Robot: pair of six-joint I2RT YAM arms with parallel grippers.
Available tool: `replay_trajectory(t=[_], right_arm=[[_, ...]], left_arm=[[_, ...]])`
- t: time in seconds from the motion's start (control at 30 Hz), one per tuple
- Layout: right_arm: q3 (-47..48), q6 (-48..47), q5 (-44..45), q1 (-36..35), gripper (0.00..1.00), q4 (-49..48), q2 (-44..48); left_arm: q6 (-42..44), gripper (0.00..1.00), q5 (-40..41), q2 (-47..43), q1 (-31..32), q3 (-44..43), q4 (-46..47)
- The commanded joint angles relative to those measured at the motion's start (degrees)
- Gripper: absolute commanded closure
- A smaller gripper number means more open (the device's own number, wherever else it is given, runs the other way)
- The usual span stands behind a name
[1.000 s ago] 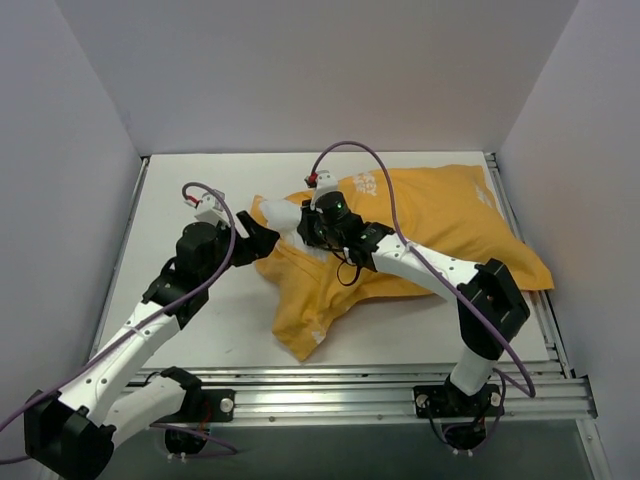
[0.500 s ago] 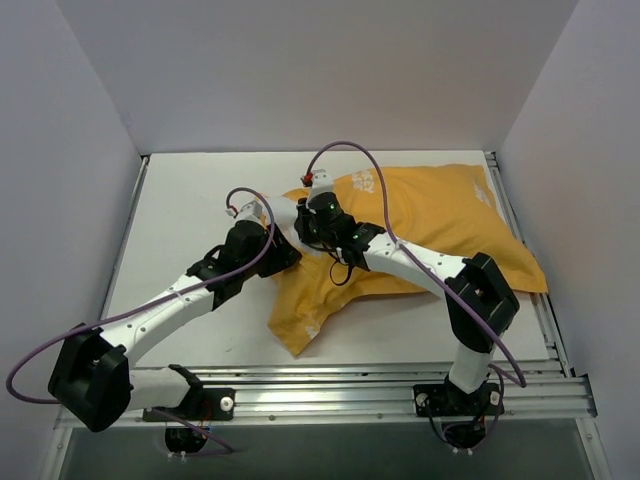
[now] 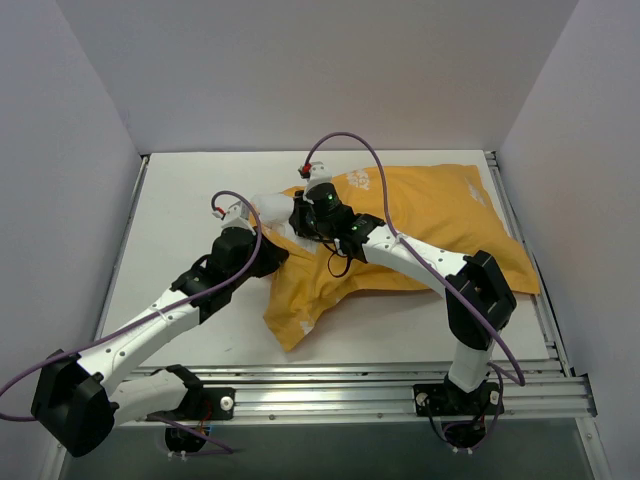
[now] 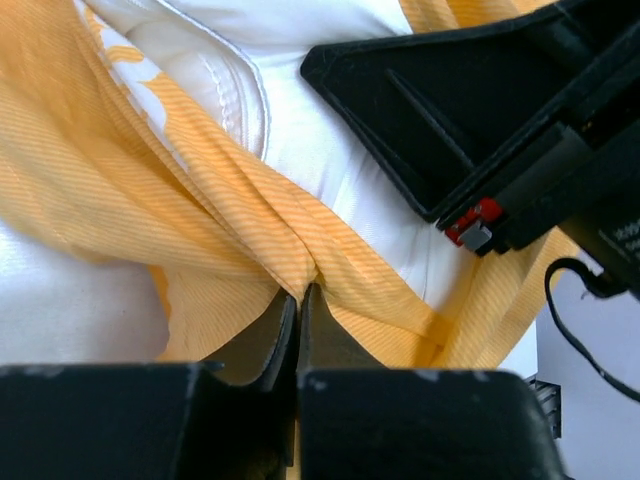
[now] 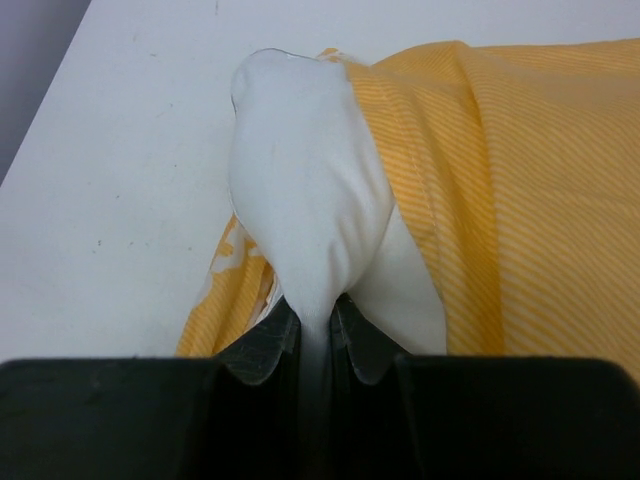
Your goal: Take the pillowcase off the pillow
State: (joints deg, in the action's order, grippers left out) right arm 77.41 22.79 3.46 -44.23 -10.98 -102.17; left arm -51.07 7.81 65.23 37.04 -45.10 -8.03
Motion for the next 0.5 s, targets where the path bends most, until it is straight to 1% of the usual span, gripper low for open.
replay_trajectory(t=[0.0, 0.07, 0.23, 0.47], right_arm=[[5.99, -1.07, 8.05, 6.08, 1.00, -5.72, -0.75], [6.88, -1.34, 8.57, 6.61, 1.00, -5.45, -0.84], [8.55, -2.22, 10.33, 8.54, 1.00, -4.22, -1.54], [6.36, -2.31, 10.95, 10.30, 1.00, -3.52, -1.28]], left_arm=[[-0.26, 0.98, -3.50, -5.72, 1.55, 3.61, -9.19], [-0.52, 0.98, -3.77, -7.39, 1.55, 5.10, -10.07], [-0.61, 0.98, -3.07, -9.51, 1.55, 5.73, -12.27], [-0.35, 0.98, -2.28, -13.90, 1.46, 7.39, -14.11]])
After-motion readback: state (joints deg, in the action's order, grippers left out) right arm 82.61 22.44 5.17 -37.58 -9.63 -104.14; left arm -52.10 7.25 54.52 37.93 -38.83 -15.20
